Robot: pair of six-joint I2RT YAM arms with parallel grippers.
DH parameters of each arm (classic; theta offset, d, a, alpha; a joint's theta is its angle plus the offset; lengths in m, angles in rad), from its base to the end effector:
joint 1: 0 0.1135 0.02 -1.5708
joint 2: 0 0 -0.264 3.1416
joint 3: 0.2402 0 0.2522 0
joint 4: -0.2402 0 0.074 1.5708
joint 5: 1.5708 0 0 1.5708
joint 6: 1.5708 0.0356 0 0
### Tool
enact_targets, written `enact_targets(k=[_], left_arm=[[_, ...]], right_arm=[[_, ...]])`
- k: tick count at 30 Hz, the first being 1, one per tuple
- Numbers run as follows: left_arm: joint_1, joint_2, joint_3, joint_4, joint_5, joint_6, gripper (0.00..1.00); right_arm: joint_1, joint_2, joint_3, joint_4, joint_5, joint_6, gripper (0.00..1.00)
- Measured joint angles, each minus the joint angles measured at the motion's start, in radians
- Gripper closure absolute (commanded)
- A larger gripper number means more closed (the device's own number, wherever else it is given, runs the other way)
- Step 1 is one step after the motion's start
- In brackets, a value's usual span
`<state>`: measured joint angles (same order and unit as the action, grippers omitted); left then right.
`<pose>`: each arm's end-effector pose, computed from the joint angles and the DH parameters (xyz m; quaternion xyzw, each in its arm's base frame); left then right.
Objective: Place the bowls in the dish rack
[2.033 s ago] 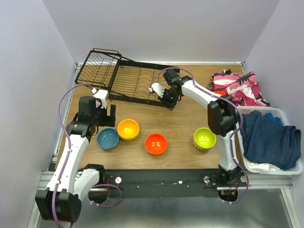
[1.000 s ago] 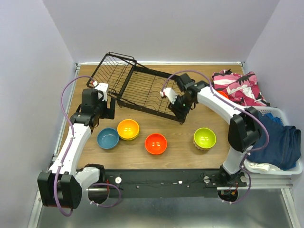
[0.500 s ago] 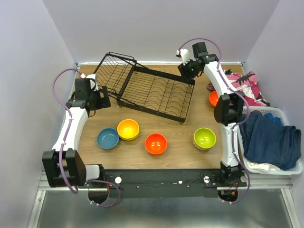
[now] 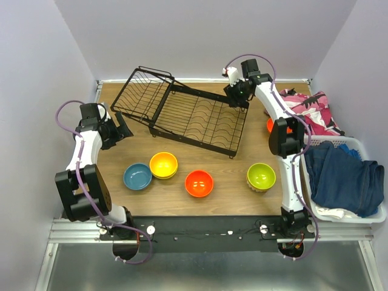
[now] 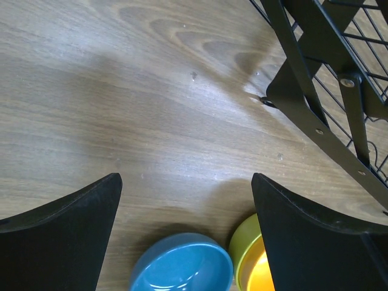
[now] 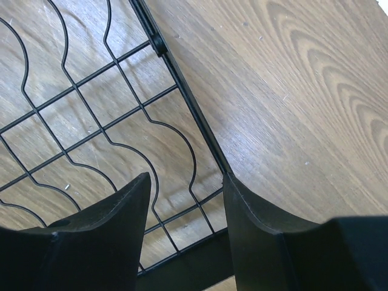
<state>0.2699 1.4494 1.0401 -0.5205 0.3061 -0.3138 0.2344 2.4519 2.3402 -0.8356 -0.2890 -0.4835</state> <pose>0.2931 0.0700 0.2466 -0.2239 0.9121 -0.1515 0.3081 0.5199 0.1346 0.2260 -0.3722 0.8663 0.0983 0.3182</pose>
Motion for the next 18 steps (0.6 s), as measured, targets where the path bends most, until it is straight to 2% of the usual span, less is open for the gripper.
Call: enact_targets(k=[18], left_arm=[[0.005,0.034,0.019,0.003,0.047,0.034,0.03]], right_arm=[[-0.008,0.002,0.018,0.114,0.039,-0.062,0.38]])
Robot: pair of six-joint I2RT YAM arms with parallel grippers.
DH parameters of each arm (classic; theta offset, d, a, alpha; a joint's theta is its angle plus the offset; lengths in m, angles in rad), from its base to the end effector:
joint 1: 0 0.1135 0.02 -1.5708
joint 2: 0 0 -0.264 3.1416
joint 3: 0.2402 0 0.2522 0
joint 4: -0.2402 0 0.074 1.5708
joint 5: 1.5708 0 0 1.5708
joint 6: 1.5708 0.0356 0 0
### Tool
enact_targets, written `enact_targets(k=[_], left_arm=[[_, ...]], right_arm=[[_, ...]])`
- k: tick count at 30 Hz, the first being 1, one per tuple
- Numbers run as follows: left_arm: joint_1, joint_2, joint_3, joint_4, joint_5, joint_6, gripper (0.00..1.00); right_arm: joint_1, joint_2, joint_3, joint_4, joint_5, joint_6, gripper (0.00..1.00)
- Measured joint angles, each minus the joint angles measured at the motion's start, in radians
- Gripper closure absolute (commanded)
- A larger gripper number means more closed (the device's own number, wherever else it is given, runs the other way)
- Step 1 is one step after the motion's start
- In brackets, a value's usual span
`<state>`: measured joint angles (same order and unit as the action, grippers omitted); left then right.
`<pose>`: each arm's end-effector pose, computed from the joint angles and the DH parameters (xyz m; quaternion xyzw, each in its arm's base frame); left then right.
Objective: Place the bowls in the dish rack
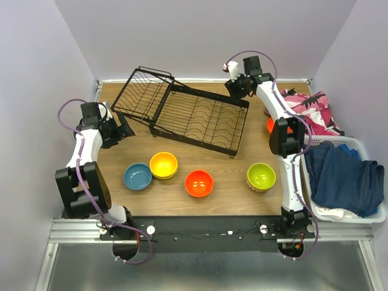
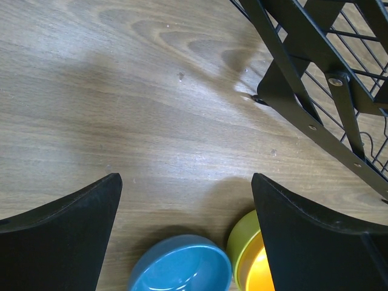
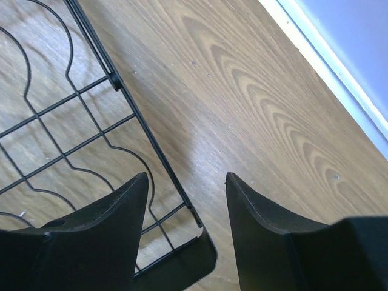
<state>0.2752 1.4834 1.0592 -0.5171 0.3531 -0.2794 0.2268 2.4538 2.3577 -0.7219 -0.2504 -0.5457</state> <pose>0.2999 0.0719 0.2435 -0.2040 0.9152 -0.1676 0.3044 0.5317 0.1318 0.2381 -0.3901 0.8374 0.0567 0.3785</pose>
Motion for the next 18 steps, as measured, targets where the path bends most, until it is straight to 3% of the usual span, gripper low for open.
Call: enact_targets(k=[12,18], left_arm=[[0.000,0.031,0.047,0.021,0.002,0.010,0.03],[0.000,0.085,0.112,0.032,0.001,0.017,0.02]], right_arm=[[-0.001,0.043,0.000,-0.013,0.003,-0.058,0.62],[-0.002,0.034,-0.039,-0.003,0.003,-0.073,0.84]])
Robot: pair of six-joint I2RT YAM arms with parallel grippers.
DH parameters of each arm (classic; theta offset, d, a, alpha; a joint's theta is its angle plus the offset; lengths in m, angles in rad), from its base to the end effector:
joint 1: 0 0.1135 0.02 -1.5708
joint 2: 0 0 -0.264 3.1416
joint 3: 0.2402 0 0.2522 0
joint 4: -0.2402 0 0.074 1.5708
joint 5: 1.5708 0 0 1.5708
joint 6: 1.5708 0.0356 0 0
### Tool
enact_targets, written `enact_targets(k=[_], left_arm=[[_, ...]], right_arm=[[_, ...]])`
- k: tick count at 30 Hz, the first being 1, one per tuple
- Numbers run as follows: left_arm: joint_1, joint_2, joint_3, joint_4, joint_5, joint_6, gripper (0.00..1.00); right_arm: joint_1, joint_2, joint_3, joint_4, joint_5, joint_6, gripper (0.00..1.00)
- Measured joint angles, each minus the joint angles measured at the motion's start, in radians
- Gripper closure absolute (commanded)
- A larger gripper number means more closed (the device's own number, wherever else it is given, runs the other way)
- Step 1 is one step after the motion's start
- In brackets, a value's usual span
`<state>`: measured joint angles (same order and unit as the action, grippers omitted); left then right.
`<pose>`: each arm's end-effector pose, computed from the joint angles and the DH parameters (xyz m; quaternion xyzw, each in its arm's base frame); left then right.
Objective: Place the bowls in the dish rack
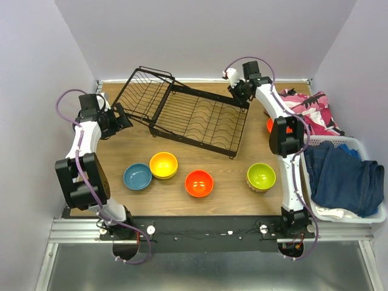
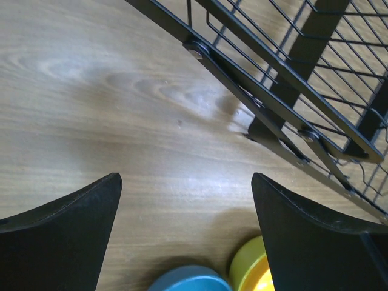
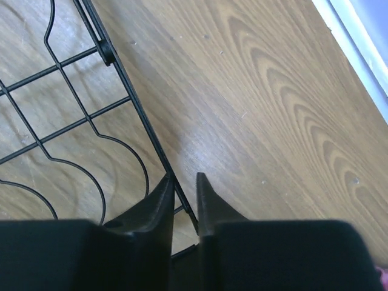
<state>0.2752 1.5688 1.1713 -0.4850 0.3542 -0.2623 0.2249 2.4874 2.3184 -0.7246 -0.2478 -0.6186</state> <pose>0.3275 0.0796 0.2551 -0.1887 0.9092 -0.1637 0.3332 0.5333 0.1310 0.2075 -0.4206 0.8372 0.0498 0.3461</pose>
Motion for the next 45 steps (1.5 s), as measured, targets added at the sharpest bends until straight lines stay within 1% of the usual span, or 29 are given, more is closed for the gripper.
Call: enact_targets(k=[1,4,7,12,14,19,25,36,45], left_arm=[[0.000,0.009,0.007,0.009,-0.003,0.004,0.02],[0.000,0.017,0.012,0.029,-0.032,0.012,0.02],[0.000,0.033,0.037,0.040,-0.063,0.029,0.02],[0.000,0.107,0.127,0.054,-0.065,0.031,0.02],[-0.003,0.133,0.153,0.059,-0.065,0.031,0.02],[-0.016,0.180,0.201,0.070,-0.066,0.030,0.02],[-0.070,0.211,0.242,0.076,-0.066,0.034,0.02],[-0.230,0.308,0.344,0.060,-0.112,0.082,0.02],[-0.299,0.369,0.414,0.029,-0.123,0.103,0.01]], right_arm=[[-0.002,-0.008,-0.012,0.003,-0.001,-0.004,0.90],[-0.004,-0.043,-0.068,-0.002,-0.012,-0.013,0.94],[-0.005,-0.095,-0.148,-0.010,-0.025,-0.016,0.96],[0.004,-0.172,-0.269,-0.011,-0.034,0.010,0.99],[0.003,-0.196,-0.311,0.001,-0.033,0.016,0.99],[0.002,-0.310,-0.487,0.030,-0.031,0.029,0.99],[-0.002,-0.421,-0.650,0.043,-0.013,0.063,0.99],[-0.042,-0.494,-0.753,0.055,0.027,0.142,0.99],[-0.068,-0.584,-0.879,0.092,0.053,0.179,0.99]])
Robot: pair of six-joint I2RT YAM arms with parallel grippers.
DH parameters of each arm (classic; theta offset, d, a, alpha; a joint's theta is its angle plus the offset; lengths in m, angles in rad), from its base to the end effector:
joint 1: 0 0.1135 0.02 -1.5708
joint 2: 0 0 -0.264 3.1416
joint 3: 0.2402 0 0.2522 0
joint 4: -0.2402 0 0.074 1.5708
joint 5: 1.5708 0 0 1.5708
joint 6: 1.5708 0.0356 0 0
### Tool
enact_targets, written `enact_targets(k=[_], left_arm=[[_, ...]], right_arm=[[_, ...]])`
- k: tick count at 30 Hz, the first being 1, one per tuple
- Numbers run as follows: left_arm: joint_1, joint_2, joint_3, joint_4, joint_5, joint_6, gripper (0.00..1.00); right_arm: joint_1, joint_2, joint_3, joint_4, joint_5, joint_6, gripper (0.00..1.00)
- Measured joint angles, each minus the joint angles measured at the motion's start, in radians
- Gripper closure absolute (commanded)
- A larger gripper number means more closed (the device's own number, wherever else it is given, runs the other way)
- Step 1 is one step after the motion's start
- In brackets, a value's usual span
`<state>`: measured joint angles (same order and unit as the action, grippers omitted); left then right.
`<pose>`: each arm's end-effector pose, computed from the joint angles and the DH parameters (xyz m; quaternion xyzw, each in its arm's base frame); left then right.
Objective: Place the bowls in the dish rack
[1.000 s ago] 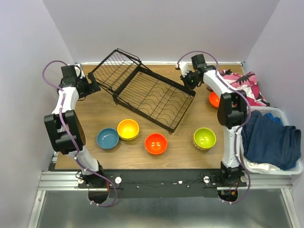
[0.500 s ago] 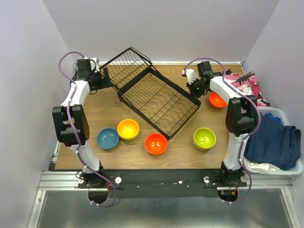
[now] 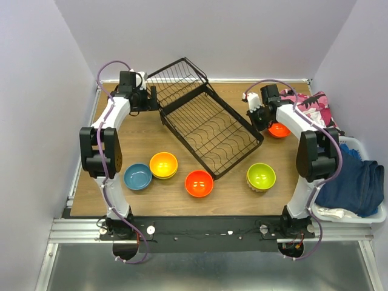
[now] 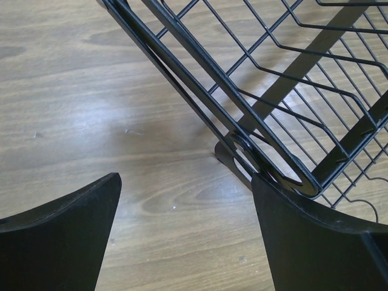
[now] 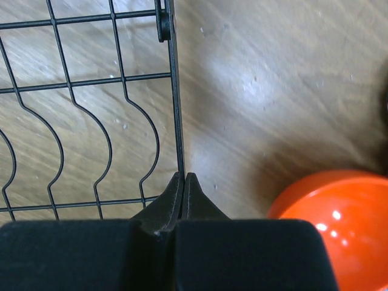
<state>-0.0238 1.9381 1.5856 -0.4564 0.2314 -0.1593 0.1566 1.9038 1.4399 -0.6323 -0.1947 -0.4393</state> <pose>0.4401 -0.0186 0.2530 -0.0196 0.9229 -0.1405 0.3580 0.3960 0.0695 0.2102 -0.3058 0.9180 0.0606 0.2449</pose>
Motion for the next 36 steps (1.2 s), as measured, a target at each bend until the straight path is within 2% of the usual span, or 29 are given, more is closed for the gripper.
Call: enact_targets(k=[11,17,18,24,30,36], left_arm=[[-0.094,0.082,0.116,-0.034,-0.057,0.040,0.01],[-0.126,0.103,0.142,-0.048,-0.082,0.052,0.01],[-0.127,0.102,0.142,-0.048,-0.083,0.055,0.01],[-0.136,0.102,0.142,-0.047,-0.083,0.065,0.01],[-0.137,0.053,0.082,-0.042,-0.072,0.065,0.01],[-0.123,-0.109,-0.044,-0.055,-0.066,0.050,0.01]], right_arm=[[-0.021,-0.094,-0.110,-0.016,0.051,0.032,0.99],[-0.030,-0.101,-0.108,-0.055,0.057,0.051,0.69],[-0.029,-0.098,-0.103,-0.059,0.057,0.054,0.66],[-0.025,0.018,0.086,-0.091,0.043,0.064,0.56],[-0.025,0.101,0.211,-0.100,-0.002,0.063,0.54],[-0.027,0.166,0.300,-0.131,-0.040,0.063,0.54]])
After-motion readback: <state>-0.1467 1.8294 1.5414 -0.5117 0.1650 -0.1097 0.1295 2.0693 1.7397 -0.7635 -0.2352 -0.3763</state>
